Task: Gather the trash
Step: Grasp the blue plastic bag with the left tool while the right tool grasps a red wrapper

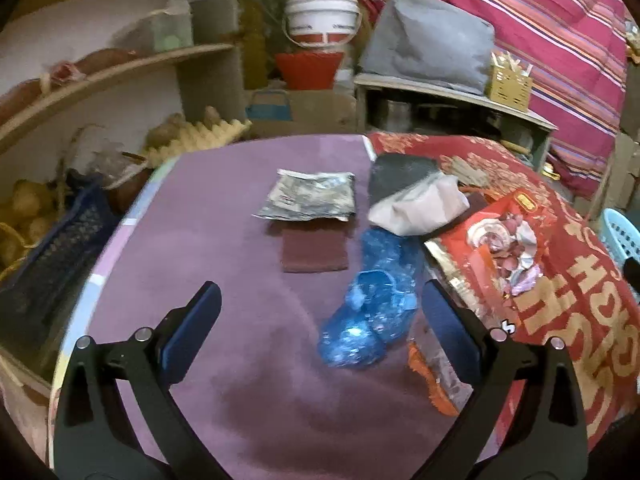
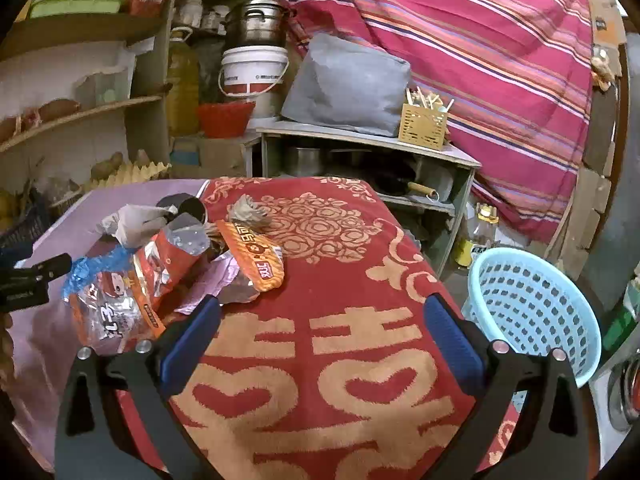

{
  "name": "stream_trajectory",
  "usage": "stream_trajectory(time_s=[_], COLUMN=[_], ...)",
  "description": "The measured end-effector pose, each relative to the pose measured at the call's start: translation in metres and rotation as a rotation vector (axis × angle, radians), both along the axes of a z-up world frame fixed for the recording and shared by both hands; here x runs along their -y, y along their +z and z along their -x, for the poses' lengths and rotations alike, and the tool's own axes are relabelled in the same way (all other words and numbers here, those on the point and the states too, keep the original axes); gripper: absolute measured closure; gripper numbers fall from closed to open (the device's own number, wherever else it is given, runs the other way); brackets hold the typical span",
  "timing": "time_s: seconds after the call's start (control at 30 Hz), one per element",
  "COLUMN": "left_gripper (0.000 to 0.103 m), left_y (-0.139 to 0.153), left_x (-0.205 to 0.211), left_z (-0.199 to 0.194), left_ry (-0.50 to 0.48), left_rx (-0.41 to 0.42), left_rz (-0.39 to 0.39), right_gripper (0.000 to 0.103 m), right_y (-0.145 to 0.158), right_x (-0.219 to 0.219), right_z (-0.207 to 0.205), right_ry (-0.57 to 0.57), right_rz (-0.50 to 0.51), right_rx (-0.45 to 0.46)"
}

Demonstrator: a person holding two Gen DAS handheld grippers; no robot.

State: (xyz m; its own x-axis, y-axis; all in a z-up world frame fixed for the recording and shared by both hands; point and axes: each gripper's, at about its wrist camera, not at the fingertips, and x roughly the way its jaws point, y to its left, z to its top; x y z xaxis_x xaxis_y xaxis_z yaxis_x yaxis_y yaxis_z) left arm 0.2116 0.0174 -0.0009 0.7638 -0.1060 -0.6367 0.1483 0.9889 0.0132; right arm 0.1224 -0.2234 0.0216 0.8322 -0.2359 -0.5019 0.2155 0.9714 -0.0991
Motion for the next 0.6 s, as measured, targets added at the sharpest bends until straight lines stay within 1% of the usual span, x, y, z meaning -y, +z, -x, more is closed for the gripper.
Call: stream_trajectory(time_s=[0.1,0.13,0.17,0.2,0.27,0.33,0.37,0.5,0.6], left_gripper=[0.016,0.022,0.032,0.036,0.059,0.069,0.074,0.077,0.078], left_y=[-0.009,-0.013,-0.017,-0.020,-0.025,-0.027,-0.025,-0.012,-0.005], left_x=[0.005,0.007,0.007,0.007,0.004,0.002,0.002,-0.003,-0.013], left_z=[-0.007,-0.010,-0.013,-0.015,-0.018,-0.018,-0.016,-0.005,0.003], left_ry=[-0.040,-0.049,-0.051,-0.049,-0.057,-0.076,-0.079,-0.074,-0.071], left_rx=[-0.048,-0.065,-0.090,-0.105,-0.139,-0.153,-0.145,-0.084,-0.068], left_rz=[0.014,0.016,0.020,0.025,0.058,0.098,0.104,0.093,0.099], right_gripper=[0.004,0.004,0.004,0.004,0.004,0.004,0.004,0.004,0.004], right_y=[-0.003,-0.004,-0.005,-0.006,-0.007,-0.008,-0.008,-0.007,-0.007], right_x=[0.000,0.001,0.001,0.001,-0.001,-0.005,-0.007,-0.018,-0.030], right_z=[-0.002,-0.003,-0.004,-0.005,-0.006,-0.006,-0.006,-0.004,-0.003], right_ry=[-0.011,-0.013,-0.015,-0.015,-0.015,-0.008,-0.004,0.016,0.039], right_rz=[0.000,-0.005,-0.010,-0.010,-0.007,-0.003,0.000,0.004,0.000], right_rx=[-0.008,-0.010,-0.015,-0.018,-0.022,-0.025,-0.026,-0.029,-0.037])
